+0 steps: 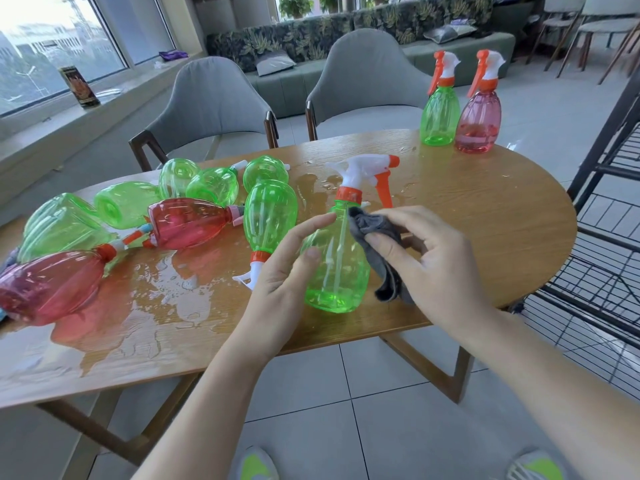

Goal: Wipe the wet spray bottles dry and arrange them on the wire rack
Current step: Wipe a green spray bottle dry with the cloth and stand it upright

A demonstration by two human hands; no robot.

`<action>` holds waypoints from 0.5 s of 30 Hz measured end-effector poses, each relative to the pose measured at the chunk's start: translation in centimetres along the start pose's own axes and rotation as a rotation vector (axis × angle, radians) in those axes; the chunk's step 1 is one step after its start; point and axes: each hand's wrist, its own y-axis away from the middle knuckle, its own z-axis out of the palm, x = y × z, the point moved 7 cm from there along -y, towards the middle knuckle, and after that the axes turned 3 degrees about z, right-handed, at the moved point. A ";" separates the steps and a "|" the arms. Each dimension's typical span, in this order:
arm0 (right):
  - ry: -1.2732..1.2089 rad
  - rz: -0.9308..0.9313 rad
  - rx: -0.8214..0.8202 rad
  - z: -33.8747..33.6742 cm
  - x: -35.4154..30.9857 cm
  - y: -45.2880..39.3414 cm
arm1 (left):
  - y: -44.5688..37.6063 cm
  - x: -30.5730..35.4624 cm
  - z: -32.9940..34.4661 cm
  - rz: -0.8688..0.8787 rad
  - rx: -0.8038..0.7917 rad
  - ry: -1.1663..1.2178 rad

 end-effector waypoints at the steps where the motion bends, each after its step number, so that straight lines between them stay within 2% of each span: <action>1: -0.001 -0.013 -0.025 0.2 -0.1 0.3 | -0.1 0.2 0.0 0.003 0.005 -0.022; 6: -0.004 -0.038 -0.044 -0.1 -0.5 0.2 | -0.1 0.6 0.0 0.015 -0.016 -0.083; 10: -0.019 -0.014 -0.035 0.2 -0.6 0.0 | -0.2 -0.2 0.1 -0.009 -0.014 -0.009; 15: 0.062 -0.196 -0.157 1.6 -2.2 1.8 | -0.4 -0.7 0.0 -0.057 0.029 0.102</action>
